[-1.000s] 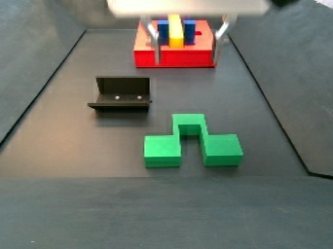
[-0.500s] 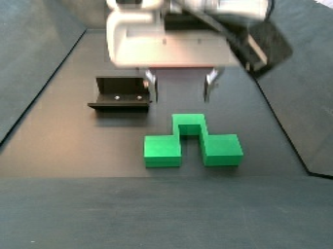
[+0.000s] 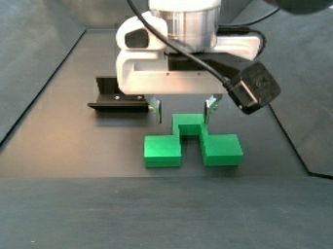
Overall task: Pick up the green object. Move up. Place the green object on the fixture. Regrasp the green object. Move to above the board. Insert the green object.
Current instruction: Pick up the green object.
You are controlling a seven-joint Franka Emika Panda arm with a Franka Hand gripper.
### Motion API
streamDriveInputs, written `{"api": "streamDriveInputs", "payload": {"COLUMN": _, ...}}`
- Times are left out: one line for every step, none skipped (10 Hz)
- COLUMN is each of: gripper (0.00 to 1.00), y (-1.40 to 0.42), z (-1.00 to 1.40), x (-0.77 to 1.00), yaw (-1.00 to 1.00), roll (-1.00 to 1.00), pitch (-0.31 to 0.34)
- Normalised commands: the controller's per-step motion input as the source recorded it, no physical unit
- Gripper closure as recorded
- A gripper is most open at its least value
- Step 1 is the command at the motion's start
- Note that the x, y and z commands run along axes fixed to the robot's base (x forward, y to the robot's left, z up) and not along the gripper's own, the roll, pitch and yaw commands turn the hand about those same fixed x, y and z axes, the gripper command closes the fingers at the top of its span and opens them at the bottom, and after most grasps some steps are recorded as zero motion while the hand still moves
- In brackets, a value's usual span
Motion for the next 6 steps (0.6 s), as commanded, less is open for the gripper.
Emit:
{"api": "streamDriveInputs", "payload": {"gripper": 0.00, "y": 0.10, "z": 0.05, "x": -0.09, "yaw": -0.24, "roll": -0.12, "pitch": 0.031}}
{"api": "streamDriveInputs", "payload": {"gripper": 0.00, "y": 0.00, "z": 0.00, "x": -0.12, "yaw": -0.23, "roll": -0.08, "pitch": 0.000}}
{"api": "streamDriveInputs", "payload": {"gripper": 0.00, "y": 0.00, "z": -0.19, "x": -0.09, "yaw": -0.11, "roll": 0.00, "pitch": 0.000}}
{"api": "streamDriveInputs", "payload": {"gripper": 0.00, "y": 0.00, "z": -0.30, "x": -0.05, "yaw": 0.00, "roll": 0.00, "pitch": 0.000}}
{"api": "streamDriveInputs", "payload": {"gripper": 0.00, "y": 0.00, "z": -0.28, "x": -0.01, "yaw": 0.00, "roll": 0.00, "pitch": 0.000}}
{"api": "streamDriveInputs", "payload": {"gripper": 0.00, "y": 0.00, "z": -0.29, "x": 0.00, "yaw": 0.00, "roll": 0.00, "pitch": 0.000}}
